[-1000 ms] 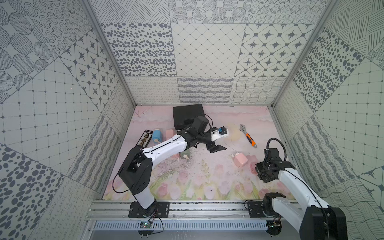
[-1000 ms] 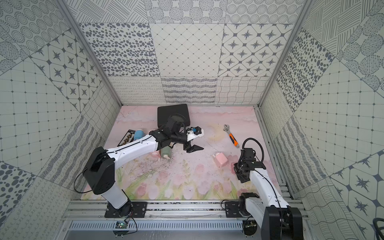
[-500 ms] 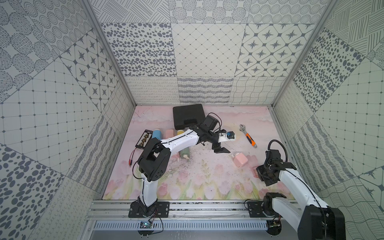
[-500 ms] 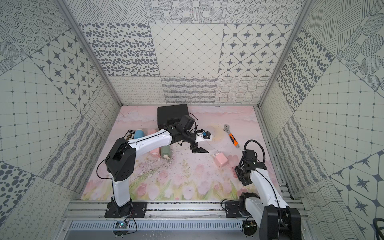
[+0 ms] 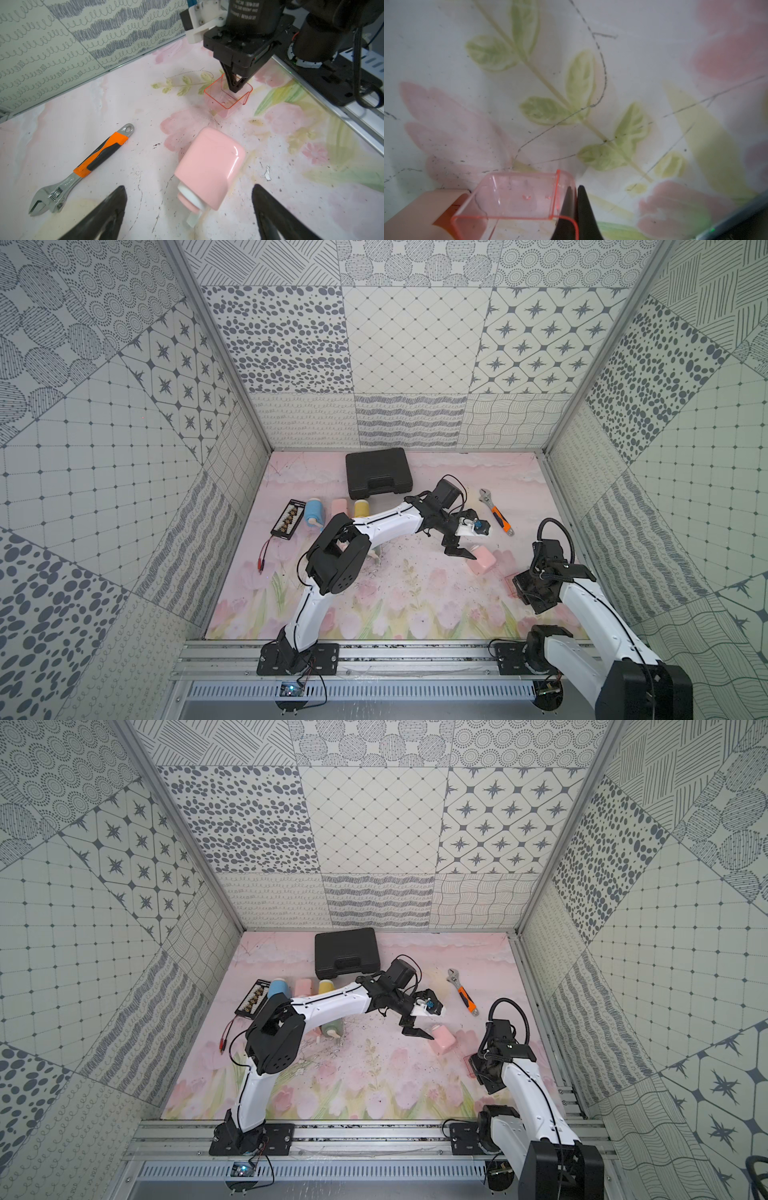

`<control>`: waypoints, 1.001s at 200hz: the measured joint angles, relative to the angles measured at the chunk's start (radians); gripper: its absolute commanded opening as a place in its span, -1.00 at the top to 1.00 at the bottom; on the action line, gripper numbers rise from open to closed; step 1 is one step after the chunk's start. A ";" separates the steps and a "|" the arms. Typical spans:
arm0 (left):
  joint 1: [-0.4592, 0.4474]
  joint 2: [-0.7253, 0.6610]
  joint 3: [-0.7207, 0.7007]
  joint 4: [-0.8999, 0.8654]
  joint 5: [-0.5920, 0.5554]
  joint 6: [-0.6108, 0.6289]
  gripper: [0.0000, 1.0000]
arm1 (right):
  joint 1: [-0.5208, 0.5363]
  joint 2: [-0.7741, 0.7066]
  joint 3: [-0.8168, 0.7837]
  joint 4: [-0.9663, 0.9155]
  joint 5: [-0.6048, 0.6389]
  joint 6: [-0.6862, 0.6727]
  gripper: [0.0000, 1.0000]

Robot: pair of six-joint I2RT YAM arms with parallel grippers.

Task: Put the tray back into the pencil sharpener
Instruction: Pick up the container from the center of the board, then pick up the pencil sharpener from the center of the board.

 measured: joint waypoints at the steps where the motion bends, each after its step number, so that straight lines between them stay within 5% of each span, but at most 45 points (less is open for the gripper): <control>1: -0.002 0.002 0.002 0.000 0.000 0.002 -0.88 | 0.000 0.000 0.000 0.000 0.000 0.000 0.89; 112: -0.059 0.182 0.246 -0.199 -0.047 0.131 -0.77 | 0.000 -0.112 -0.003 -0.004 -0.005 -0.058 0.84; 200: -0.076 0.225 0.331 -0.382 -0.095 0.174 0.03 | 0.000 -0.092 -0.004 -0.001 -0.030 -0.093 0.85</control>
